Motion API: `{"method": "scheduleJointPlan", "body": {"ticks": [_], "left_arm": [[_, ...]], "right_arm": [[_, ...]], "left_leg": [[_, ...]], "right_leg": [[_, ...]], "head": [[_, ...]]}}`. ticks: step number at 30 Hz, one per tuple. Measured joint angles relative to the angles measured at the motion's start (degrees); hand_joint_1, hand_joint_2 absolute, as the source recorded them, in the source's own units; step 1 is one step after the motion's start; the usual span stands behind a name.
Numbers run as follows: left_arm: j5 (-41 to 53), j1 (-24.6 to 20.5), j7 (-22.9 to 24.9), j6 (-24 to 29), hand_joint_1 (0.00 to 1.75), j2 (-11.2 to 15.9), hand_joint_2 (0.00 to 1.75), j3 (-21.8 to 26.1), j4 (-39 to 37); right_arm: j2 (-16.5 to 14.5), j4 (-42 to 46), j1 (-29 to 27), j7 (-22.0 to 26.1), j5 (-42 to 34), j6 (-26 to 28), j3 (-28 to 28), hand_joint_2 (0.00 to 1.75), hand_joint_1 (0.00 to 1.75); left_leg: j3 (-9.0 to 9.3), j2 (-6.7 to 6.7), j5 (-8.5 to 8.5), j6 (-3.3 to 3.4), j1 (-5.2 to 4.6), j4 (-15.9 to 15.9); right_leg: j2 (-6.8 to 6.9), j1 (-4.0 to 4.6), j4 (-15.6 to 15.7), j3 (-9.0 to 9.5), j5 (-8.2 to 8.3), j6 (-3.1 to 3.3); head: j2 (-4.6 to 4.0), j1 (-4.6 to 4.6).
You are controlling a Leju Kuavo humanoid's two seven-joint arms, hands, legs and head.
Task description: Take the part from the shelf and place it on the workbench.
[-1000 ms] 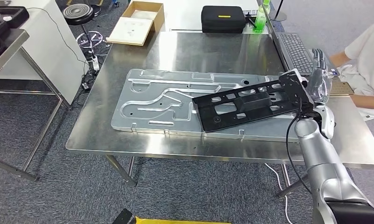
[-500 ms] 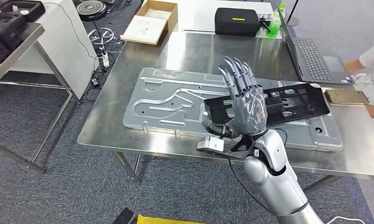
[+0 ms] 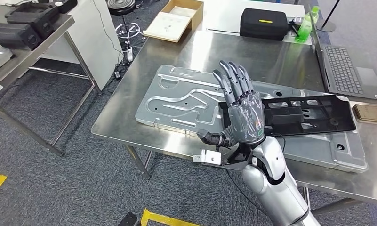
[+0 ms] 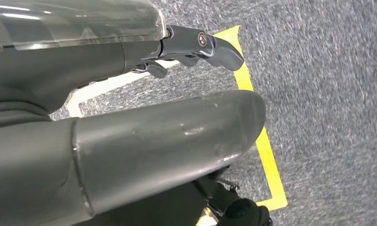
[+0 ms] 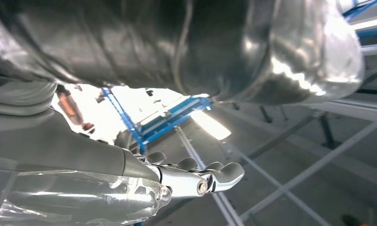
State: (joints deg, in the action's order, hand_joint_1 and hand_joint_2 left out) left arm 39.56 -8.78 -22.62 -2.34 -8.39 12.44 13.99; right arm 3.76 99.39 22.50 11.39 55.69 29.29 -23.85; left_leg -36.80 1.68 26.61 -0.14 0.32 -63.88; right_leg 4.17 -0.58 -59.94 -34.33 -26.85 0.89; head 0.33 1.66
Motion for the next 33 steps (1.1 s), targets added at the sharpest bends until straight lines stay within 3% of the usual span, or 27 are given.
{"method": "scheduleJointPlan", "body": {"ticks": [2,4,5,7,9,11,12,14,16,18,20,22,24,26,27,28,29,31,33], "left_arm": [[0.0,-0.1,0.0,0.0,0.0,-0.1,0.0,0.0,0.0],[0.0,-0.1,0.1,0.0,0.0,-0.1,0.0,0.0,0.0],[0.0,0.0,0.2,0.0,0.0,-0.2,0.0,0.0,0.0],[0.0,0.1,0.3,0.0,0.0,-0.3,0.0,0.0,0.0],[0.0,0.1,0.4,0.0,0.0,-0.6,0.0,0.0,0.0],[0.0,0.3,0.4,0.0,0.0,-0.7,0.0,0.0,0.0],[0.0,0.4,0.4,0.0,0.0,-0.7,0.0,0.0,0.0],[0.0,0.6,0.4,0.0,0.0,-0.7,0.0,0.0,0.0],[0.0,0.7,0.5,0.0,0.0,-0.8,0.0,0.0,0.0],[0.1,0.9,0.5,0.0,0.0,-0.8,0.0,0.0,0.0],[0.1,1.5,0.6,0.2,0.0,-0.7,0.0,0.0,-0.1],[0.2,1.9,0.7,0.3,0.0,-0.6,0.0,0.0,-0.1],[0.3,1.9,0.9,0.3,0.0,-0.6,0.0,0.0,-0.2],[0.4,1.7,1.1,0.3,0.0,-0.6,0.0,0.0,-0.2],[0.5,1.7,1.3,0.4,0.0,-0.6,0.0,0.0,-0.2],[0.6,1.8,1.4,0.4,0.0,-0.6,0.0,0.1,-0.2],[0.6,1.8,1.5,0.4,0.0,-0.6,0.0,0.1,-0.2],[0.6,1.6,1.5,0.4,0.0,-0.5,0.0,0.1,-0.2],[0.6,1.4,1.5,0.4,0.0,-0.5,0.0,0.1,-0.2]], "right_arm": [[0.0,0.3,0.1,0.0,0.0,-0.3,-0.1,0.0,0.0],[0.0,0.4,0.4,0.0,0.0,-0.7,-0.2,0.0,0.0],[0.0,0.5,0.5,-0.1,0.0,-1.0,-0.3,0.0,0.0],[0.0,0.7,1.0,-0.2,0.0,-1.3,-0.3,0.0,0.0],[0.0,0.9,1.2,-0.4,0.0,-1.6,-0.3,0.0,0.0],[0.0,0.9,1.1,-0.5,-0.1,-1.6,-0.4,0.0,0.0],[0.0,1.0,1.1,-0.5,-0.1,-1.6,-0.4,0.0,0.0],[0.0,1.1,1.1,-0.5,-0.1,-1.6,-0.4,0.0,0.0],[0.1,1.3,0.9,-0.6,0.0,-1.5,-0.4,0.0,0.0],[0.1,1.4,0.3,-0.6,0.1,-1.2,-0.5,0.0,0.0],[0.1,1.6,-0.4,-0.6,0.2,-0.8,-0.6,0.0,0.0],[0.2,1.6,-0.8,-0.6,0.2,-0.4,-0.8,0.0,0.0],[0.2,1.7,-1.3,-0.6,0.2,0.0,-0.8,0.0,0.0],[0.2,1.7,-2.1,-0.5,0.1,0.3,-0.8,0.0,0.0],[0.2,1.7,-2.3,-0.5,0.0,0.4,-0.8,0.0,0.0],[0.2,1.7,-2.5,-0.4,-0.1,0.4,-0.9,0.0,0.0],[0.2,1.7,-2.6,-0.4,-0.1,0.5,-0.9,0.0,0.0],[0.2,1.7,-2.6,-0.3,-0.2,0.5,-0.9,0.0,0.0],[0.2,1.7,-2.6,0.0,-0.7,0.6,-0.9,0.0,0.0]], "left_leg": [[2.05,1.59,-1.01,0.81,-0.6,4.2],[2.11,0.83,-1.06,1.42,-0.78,4.8],[2.22,0.22,-1.25,1.69,-0.63,5.1],[2.54,-0.93,-1.7,2.3,-0.25,5.7],[2.6,-2.04,-1.88,2.64,-0.1,5.8],[2.56,-3.39,-1.88,2.7,-0.1,5.7],[2.55,-4.16,-1.86,2.68,-0.1,5.6],[2.55,-5.73,-1.73,2.49,-0.03,5.3],[2.29,-7.08,-1.52,2.06,-0.06,4.9],[1.93,-8.21,-1.5,1.43,0.02,4.7],[1.72,-9.12,-1.56,0.73,0.25,4.9],[0.84,-7.17,-0.35,0.12,0.16,3.1],[-1.97,-3.85,2.77,-0.39,0.15,-2.8],[-5.24,-2.54,5.19,-0.74,0.34,-9.2],[-5.83,-2.27,5.06,-0.81,0.37,-10.2],[-5.24,-2.05,3.85,-0.78,0.37,-9.1],[-3.6,-1.55,1.93,-0.63,0.33,-5.9],[0.33,0.85,-1.03,-0.01,-0.14,1.6],[1.97,2.24,-1.59,0.78,-0.7,5.0]], "right_leg": [[1.04,0.25,0.0,0.2,-0.2,-0.46],[2.08,0.34,0.2,0.48,-0.29,-1.02],[1.88,0.25,0.1,0.62,-0.49,-1.37],[-0.55,0.02,-2.3,-0.28,-2.27,-1.91],[-3.3,-0.18,-8.7,-3.4,-5.66,-2.15],[-3.87,-0.19,-14.3,-6.37,-7.32,-2.29],[-3.95,-0.24,-14.4,-6.67,-6.53,-2.31],[-4.83,-0.44,-9.0,-4.44,-2.52,-2.23],[-7.32,-0.74,-2.5,-1.57,0.1,-2.09],[-8.4,-0.67,-0.4,-0.61,0.2,-1.88],[-7.16,-0.6,0.0,-0.37,0.35,-1.33],[-5.85,-0.77,0.6,0.04,0.53,-0.6],[-4.34,-0.61,0.9,0.35,0.47,-0.08],[-2.66,-0.38,0.9,0.42,0.28,0.18],[-1.88,-0.32,0.8,0.47,0.18,0.21],[-1.18,-0.29,0.8,0.56,0.08,0.19],[-0.52,-0.27,0.8,0.74,-0.05,0.1],[0.63,-0.06,0.8,1.17,-0.39,-0.25],[1.68,0.23,0.8,1.46,-0.66,-0.78]], "head": [[0.0,-0.01],[0.0,-0.02],[0.0,-0.02],[0.0,-0.03],[0.0,-0.04],[0.0,-0.04],[0.0,-0.04],[0.0,-0.04],[0.0,-0.03],[0.0,-0.02],[0.0,-0.03],[0.0,0.05],[0.0,0.18],[0.0,0.21],[0.0,0.21],[0.0,0.22],[0.0,0.22],[0.0,0.22],[0.0,0.2]]}}
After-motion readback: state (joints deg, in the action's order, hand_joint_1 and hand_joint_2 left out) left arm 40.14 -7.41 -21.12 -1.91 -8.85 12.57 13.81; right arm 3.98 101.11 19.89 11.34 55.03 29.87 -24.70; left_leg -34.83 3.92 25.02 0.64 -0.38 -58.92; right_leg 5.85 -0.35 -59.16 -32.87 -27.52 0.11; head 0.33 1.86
